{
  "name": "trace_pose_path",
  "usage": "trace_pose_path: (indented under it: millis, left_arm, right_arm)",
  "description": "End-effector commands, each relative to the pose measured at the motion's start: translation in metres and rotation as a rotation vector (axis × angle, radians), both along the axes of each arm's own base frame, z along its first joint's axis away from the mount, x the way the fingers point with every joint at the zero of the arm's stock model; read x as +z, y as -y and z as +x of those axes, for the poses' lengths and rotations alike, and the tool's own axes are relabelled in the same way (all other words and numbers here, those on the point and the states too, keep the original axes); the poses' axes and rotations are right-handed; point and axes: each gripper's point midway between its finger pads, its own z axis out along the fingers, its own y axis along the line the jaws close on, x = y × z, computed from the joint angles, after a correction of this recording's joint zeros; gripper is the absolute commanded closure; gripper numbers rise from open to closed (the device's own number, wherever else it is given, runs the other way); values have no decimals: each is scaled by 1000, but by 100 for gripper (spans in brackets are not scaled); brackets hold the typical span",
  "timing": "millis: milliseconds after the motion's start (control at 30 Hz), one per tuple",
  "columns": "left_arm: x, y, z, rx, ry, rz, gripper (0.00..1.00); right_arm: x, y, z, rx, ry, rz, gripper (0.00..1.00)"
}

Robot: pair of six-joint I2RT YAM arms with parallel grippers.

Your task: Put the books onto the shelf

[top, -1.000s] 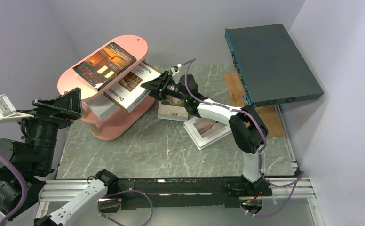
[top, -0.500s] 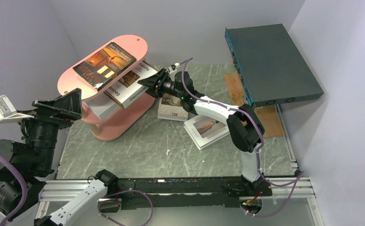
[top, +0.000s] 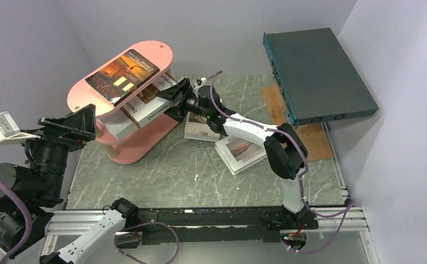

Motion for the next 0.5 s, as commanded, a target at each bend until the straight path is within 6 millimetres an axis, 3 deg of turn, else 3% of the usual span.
trace_pose_path:
  millis: [0,200,467]
  left_arm:
    - [3,-6,-7,10,23,-11,14]
    - [0,-3,-3,6,10,-8,14]
    - [-1,3,2,-10,3,-7,14]
  right_arm:
    - [3,0,-5,15,-3,13,1]
    - [-9,3,-13,42,7,-3,0]
    - [17,3,-27,119,199,-27,0]
